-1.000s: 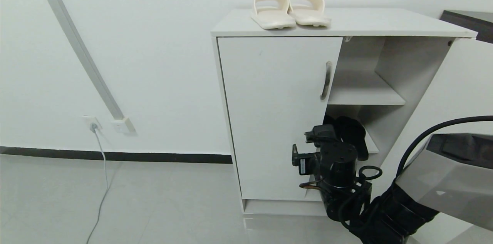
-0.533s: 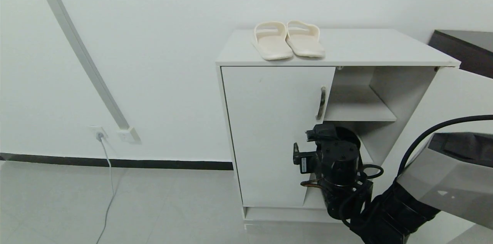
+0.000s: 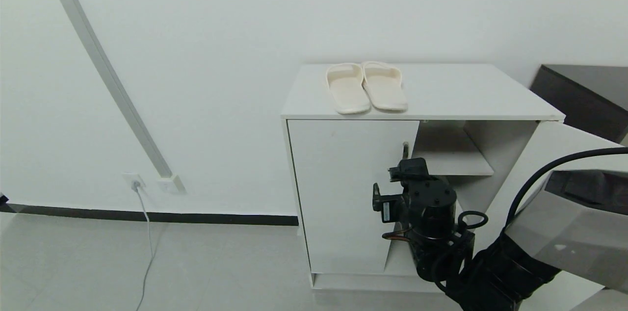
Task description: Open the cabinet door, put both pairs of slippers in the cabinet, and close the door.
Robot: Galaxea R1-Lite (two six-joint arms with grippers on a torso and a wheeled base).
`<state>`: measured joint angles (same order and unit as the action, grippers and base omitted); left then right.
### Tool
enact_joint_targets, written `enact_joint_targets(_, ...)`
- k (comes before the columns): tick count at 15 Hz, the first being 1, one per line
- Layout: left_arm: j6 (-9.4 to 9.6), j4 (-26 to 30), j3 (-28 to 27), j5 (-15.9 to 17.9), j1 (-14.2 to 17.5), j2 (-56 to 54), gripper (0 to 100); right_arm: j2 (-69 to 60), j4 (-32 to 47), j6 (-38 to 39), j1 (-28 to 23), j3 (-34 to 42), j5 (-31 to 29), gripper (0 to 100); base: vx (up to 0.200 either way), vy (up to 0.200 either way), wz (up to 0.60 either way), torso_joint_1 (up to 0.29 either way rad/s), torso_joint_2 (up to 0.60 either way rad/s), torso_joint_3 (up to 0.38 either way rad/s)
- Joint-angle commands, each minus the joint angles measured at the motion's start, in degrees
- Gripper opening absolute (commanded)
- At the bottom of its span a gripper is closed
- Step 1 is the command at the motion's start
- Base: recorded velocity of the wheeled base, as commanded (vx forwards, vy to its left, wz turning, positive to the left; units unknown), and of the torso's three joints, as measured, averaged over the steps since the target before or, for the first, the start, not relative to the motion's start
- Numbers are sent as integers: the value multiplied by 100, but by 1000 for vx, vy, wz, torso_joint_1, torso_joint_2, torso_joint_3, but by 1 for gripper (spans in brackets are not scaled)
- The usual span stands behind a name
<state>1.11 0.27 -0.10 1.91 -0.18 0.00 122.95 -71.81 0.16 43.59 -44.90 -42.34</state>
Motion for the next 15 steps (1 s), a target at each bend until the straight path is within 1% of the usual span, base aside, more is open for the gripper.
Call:
enact_joint_targets(1, 3, 0, 1, 2, 1, 9, 0, -17, 1, 2, 0, 16, -3, 100, 0, 0, 0, 222, -510, -305)
enact_joint_targets(6, -5, 0, 1, 2, 1, 9, 0, -17, 1, 2, 35, 16, -3, 100, 0, 0, 0, 220, -536, -315)
enact_joint_targets(12, -5, 0, 1, 2, 1, 9, 0, -17, 1, 2, 44, 51, 6, 100, 0, 0, 0, 258, -592, -334)
enact_joint_targets(15, -5, 0, 1, 2, 1, 0, 0, -17, -61, 2, 44, 78, 15, 100, 0, 0, 0, 204, -450, -251)
